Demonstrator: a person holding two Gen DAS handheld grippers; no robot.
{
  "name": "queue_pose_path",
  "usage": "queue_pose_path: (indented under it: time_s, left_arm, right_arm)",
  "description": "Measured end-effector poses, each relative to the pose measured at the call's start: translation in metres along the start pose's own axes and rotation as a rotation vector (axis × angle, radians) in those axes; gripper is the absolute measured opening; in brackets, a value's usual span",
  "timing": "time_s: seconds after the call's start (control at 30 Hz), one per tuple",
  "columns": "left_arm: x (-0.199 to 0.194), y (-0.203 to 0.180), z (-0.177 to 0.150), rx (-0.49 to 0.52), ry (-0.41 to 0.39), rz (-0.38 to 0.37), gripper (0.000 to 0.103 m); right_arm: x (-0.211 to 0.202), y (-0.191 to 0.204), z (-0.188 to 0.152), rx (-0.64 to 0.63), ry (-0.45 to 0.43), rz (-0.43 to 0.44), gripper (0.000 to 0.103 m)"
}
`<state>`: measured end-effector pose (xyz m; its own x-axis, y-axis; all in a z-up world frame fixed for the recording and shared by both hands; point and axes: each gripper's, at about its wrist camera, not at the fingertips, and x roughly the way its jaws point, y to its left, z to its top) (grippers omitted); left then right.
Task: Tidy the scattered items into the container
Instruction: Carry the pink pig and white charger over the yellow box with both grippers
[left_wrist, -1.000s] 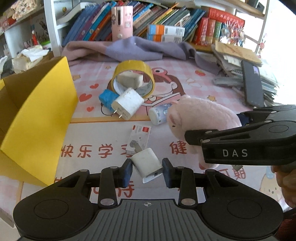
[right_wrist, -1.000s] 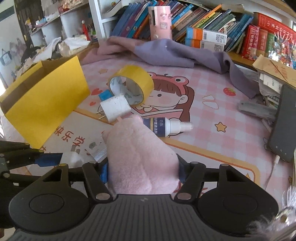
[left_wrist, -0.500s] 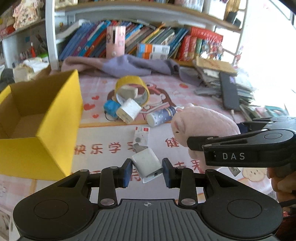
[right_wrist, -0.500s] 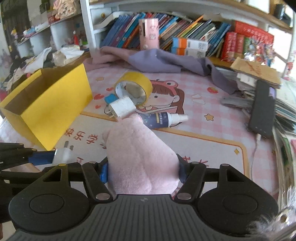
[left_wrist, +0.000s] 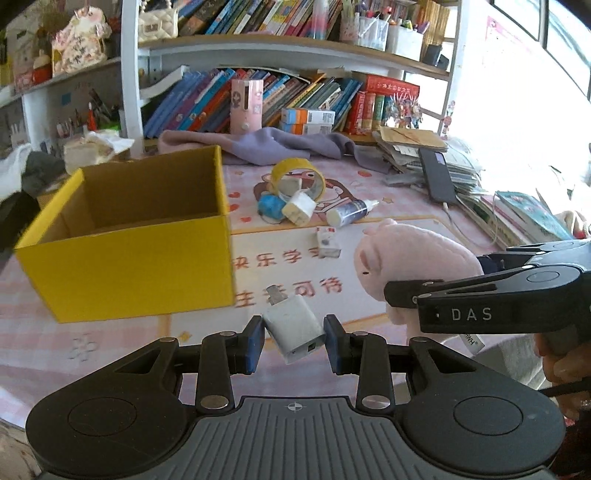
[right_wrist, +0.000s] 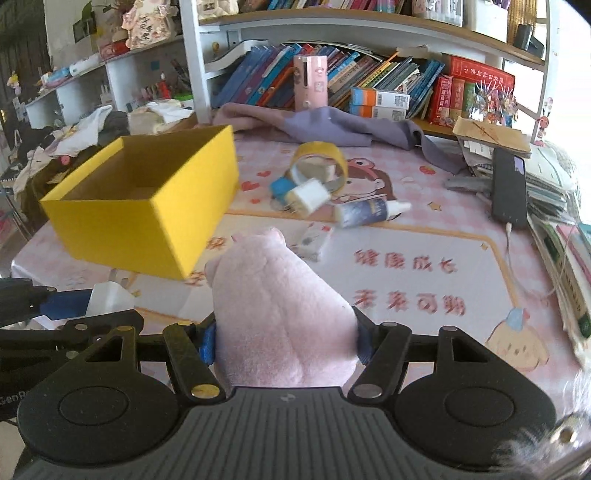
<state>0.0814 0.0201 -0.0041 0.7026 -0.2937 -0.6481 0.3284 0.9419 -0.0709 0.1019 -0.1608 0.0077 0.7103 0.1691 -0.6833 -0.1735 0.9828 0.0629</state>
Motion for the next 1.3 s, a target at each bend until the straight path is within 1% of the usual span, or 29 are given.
queue_pose_path:
  time_s: [0.13,0.27,0.57,0.83,0.97,1.1,1.17,1.3]
  left_arm:
    - [-0.019,0.018,-0.01,0.001,-0.007,0.016,0.033]
    - [-0.036,0.035,-0.021,-0.018,-0.02,0.031,0.033]
    - [-0.06,0.073,-0.038,-0.106,-0.047,0.068,0.033]
    - [-0.068,0.094,-0.047,-0.168,-0.055,0.104,0.033]
    - [-0.071,0.098,-0.043,-0.156,-0.078,0.127,0.033]
    - [-0.073,0.103,-0.033,-0.13,-0.109,0.148,0.033]
    - [-0.073,0.107,-0.025,-0.114,-0.126,0.156,0.033]
    - [-0.072,0.119,0.003,-0.074,-0.171,0.147,0.033]
  right_arm:
    - [-0.009,0.028,-0.008,0.006,-0.002,0.01,0.064]
    - [-0.016,0.054,-0.009,-0.017,-0.009,0.021,0.065]
    - [-0.018,0.105,-0.007,-0.122,-0.005,0.056,0.065]
    - [-0.017,0.142,-0.005,-0.231,-0.01,0.124,0.065]
    - [-0.016,0.15,0.002,-0.26,-0.038,0.15,0.065]
    - [-0.016,0.155,0.015,-0.285,-0.101,0.173,0.065]
    - [-0.015,0.156,0.024,-0.291,-0.13,0.191,0.065]
    - [-0.01,0.153,0.054,-0.251,-0.166,0.26,0.065]
